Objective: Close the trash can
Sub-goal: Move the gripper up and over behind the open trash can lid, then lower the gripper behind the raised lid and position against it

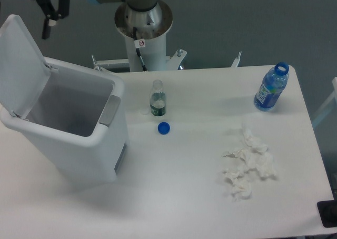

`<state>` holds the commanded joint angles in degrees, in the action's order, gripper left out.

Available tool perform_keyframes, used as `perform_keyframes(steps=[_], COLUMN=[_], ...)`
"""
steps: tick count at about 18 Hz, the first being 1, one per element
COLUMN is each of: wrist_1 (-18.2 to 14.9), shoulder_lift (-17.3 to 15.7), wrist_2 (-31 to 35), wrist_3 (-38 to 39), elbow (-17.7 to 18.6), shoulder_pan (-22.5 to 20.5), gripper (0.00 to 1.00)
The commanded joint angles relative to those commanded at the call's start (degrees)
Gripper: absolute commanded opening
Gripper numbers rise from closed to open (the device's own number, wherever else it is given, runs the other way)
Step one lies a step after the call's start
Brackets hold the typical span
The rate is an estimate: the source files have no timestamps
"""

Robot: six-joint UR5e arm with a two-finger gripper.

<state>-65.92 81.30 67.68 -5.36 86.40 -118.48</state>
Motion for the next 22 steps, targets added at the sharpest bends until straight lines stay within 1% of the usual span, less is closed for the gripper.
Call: perform_keyframes(steps=[7, 16, 22], wrist_1=[0.2, 0.4, 0.3], shoulder_lift=[0.2, 1.2, 1.1], wrist_2=[0.1, 0.5, 1.1], wrist_3=[-0.2, -1.1, -1.2], elbow=[1.2, 1.3, 1.5], shoulder_pan=[0.4, 0.4, 0.8], gripper=[1.00, 1.00, 1.00])
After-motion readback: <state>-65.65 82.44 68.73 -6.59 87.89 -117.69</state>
